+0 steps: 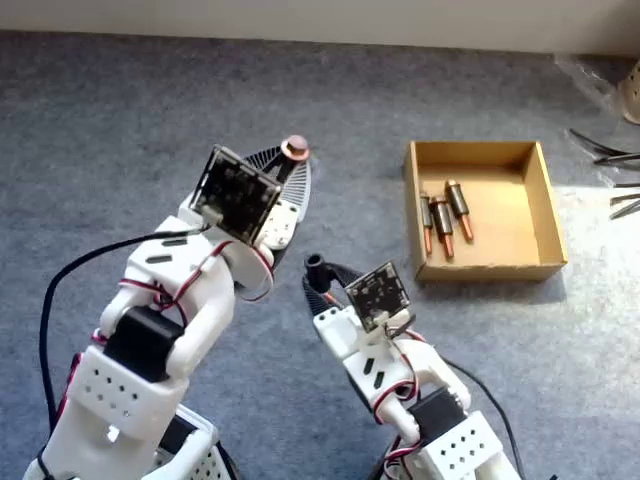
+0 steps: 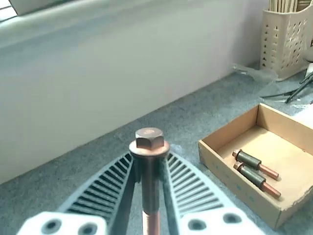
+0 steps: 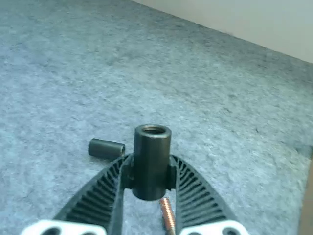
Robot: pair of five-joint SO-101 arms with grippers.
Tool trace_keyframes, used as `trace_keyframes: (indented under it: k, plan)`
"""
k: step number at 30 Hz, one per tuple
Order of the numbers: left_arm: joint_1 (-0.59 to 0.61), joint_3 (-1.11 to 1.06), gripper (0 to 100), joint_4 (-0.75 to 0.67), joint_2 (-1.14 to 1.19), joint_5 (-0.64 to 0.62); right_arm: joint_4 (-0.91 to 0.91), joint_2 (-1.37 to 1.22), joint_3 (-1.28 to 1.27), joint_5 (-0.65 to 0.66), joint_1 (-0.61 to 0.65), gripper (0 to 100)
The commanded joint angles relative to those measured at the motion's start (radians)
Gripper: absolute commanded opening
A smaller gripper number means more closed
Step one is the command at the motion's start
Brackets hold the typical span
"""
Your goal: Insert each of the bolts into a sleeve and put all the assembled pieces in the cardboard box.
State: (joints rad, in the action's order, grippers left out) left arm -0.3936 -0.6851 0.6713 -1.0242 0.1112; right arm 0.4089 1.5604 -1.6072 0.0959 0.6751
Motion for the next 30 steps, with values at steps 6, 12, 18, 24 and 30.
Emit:
trace_keyframes:
  k: [6, 12, 18, 24, 30]
  plan:
    - [0.005, -0.059, 0, -0.038, -0.252, 0.005, -0.033, 0.012, 0.131, -0.009, 0.036, 0.3]
    - [-0.007, -0.177, 0, -0.146, -0.355, 0.005, -0.035, 0.012, 0.209, -0.011, 0.036, 0.3]
    - [-0.113, -0.189, 0, -0.178, -0.404, 0.005, -0.035, 0.012, 0.269, -0.011, 0.076, 0.3]
    - [-0.182, -0.191, 0, -0.180, -0.406, 0.005, -0.033, 0.012, 0.275, -0.008, 0.105, 0.3]
    - [-0.213, -0.269, 0, -0.253, -0.412, 0.008, -0.035, 0.012, 0.291, -0.006, 0.102, 0.3]
